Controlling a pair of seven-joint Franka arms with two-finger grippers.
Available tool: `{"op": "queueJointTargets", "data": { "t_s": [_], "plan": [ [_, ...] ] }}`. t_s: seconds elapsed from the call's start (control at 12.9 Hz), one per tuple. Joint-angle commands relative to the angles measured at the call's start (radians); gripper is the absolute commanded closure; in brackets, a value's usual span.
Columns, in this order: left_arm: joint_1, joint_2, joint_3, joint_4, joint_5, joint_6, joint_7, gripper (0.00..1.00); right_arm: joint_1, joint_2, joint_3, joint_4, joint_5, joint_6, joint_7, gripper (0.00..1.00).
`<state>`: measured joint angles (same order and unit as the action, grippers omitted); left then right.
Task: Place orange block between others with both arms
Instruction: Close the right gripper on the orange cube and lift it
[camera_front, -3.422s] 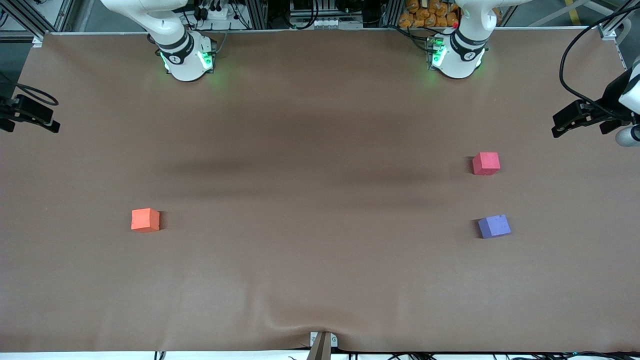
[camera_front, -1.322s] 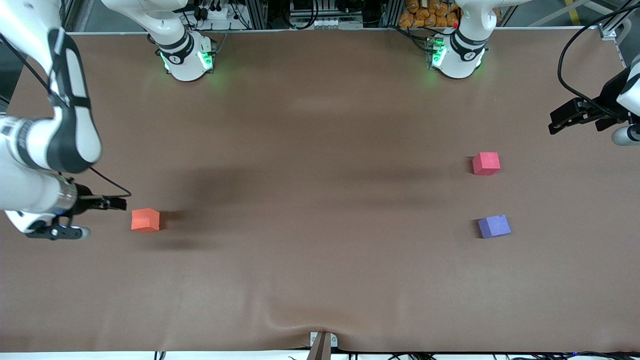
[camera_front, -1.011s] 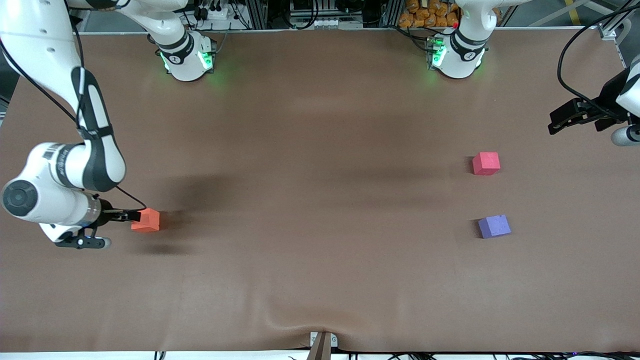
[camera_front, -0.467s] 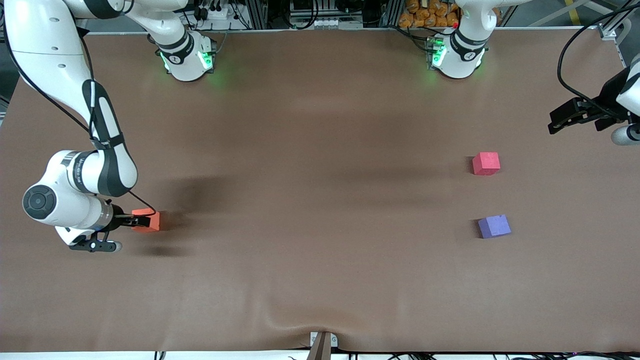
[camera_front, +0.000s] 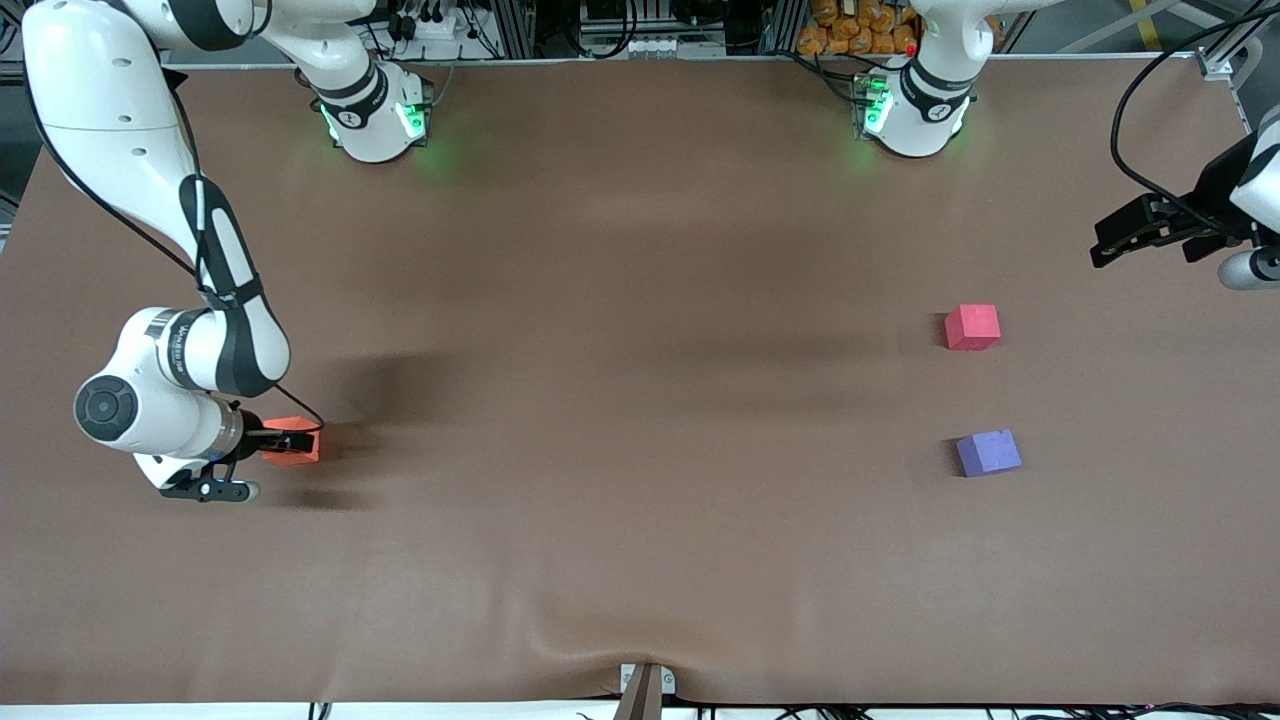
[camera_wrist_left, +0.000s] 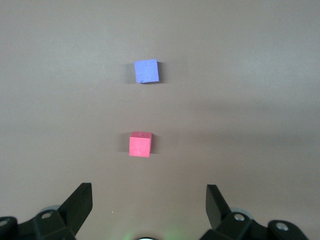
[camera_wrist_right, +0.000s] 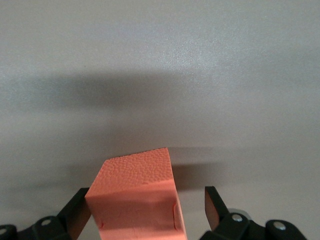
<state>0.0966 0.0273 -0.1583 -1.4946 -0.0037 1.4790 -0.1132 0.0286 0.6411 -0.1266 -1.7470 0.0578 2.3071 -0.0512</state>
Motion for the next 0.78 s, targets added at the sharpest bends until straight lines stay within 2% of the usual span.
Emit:
{"op": "queueJointTargets", "data": {
  "t_s": [0.0,0.08,0.16,0.23,0.39,0.7],
  "plan": [
    [0.011,-0.027,-0.001,-0.007,-0.021,-0.005,0.018,0.00,-0.004,-0.006,0.007,-0.057,0.014,0.101,-0.007,0.46],
    [0.011,-0.026,-0.001,-0.007,-0.021,-0.005,0.018,0.00,-0.006,-0.008,0.007,-0.060,0.014,0.109,-0.007,0.77],
    [0.011,-0.026,-0.001,-0.007,-0.021,-0.005,0.018,0.00,-0.006,-0.014,0.009,-0.060,0.014,0.106,-0.006,0.91],
    [0.011,-0.027,-0.001,-0.007,-0.022,-0.005,0.018,0.00,-0.006,-0.026,0.009,-0.060,0.014,0.098,-0.007,0.98],
    [0.011,-0.029,0.000,-0.007,-0.038,-0.005,0.014,0.00,0.002,-0.073,0.009,-0.055,0.014,0.045,-0.006,0.98],
    [0.018,-0.024,0.005,-0.009,-0.075,0.004,0.010,0.00,0.043,-0.165,0.018,0.007,0.014,-0.178,0.002,1.00]
  ]
}}
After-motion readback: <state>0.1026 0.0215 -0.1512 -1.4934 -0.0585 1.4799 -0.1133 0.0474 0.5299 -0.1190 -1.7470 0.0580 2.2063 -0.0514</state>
